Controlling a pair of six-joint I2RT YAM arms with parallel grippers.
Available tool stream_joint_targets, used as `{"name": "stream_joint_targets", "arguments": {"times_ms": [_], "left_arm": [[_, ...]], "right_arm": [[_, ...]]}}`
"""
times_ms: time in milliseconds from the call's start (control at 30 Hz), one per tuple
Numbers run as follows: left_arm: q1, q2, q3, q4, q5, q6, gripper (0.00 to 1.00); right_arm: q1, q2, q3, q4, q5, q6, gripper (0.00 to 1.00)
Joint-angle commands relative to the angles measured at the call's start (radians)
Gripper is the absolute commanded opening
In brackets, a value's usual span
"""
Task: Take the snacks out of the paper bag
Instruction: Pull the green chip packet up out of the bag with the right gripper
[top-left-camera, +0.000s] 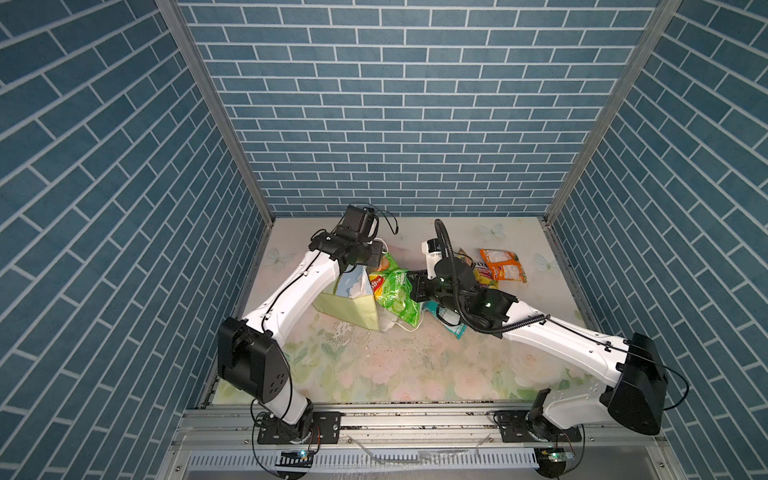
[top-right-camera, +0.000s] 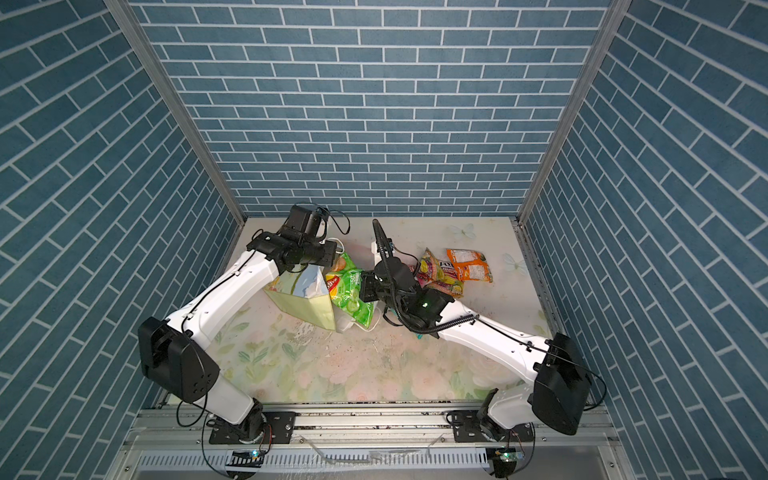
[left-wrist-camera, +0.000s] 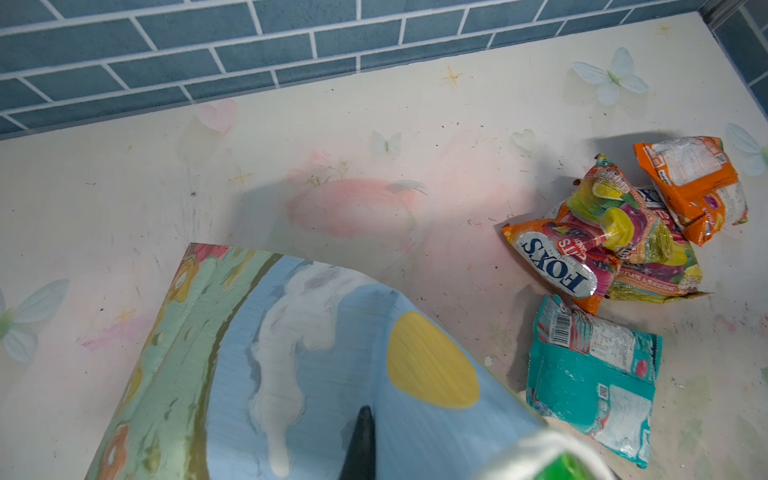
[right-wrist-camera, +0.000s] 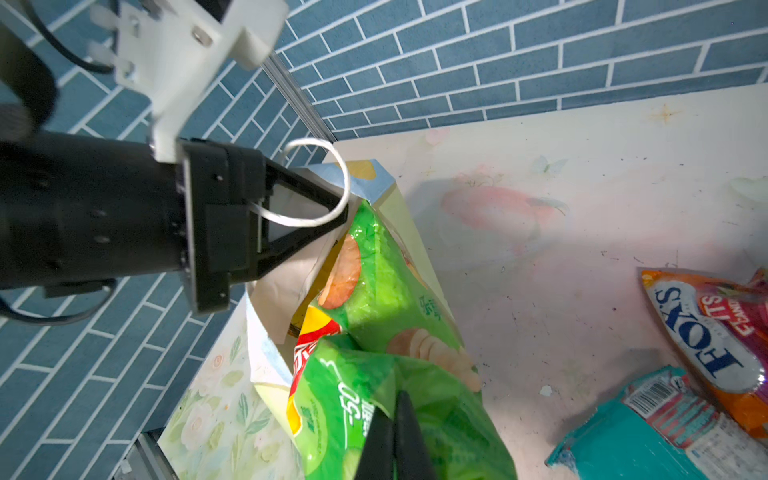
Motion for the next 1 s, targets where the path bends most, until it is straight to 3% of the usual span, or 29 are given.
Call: {"name": "stream_joint_targets", "arguments": {"times_ms": [0,533,767,967], "left_arm": [[0.022,-0.028,0.014,-0.043,-0.028,0.011,0.00],[0.071,-0.018,0.001,-0.027,-0.044,0.018,0.00],[0.099,-0.007,-0.002,-0.025,-0.050,0.023,0.00],[0.108,-0.011,-0.009,-0.018,-0.040,0.020,0.00]], "right_arm": [[-0.005,-0.046,0.054,-0.061,0.001,-0.006,0.00],[-0.006,-0.146,0.119,-0.188,0.026,-0.042,0.00],[-0.051,-0.171,0.173,-0.276,-0.013,-0.065,0.00],[-0.095,-0.231,0.141,-0.324,0.056,-0.083,0.00]]}}
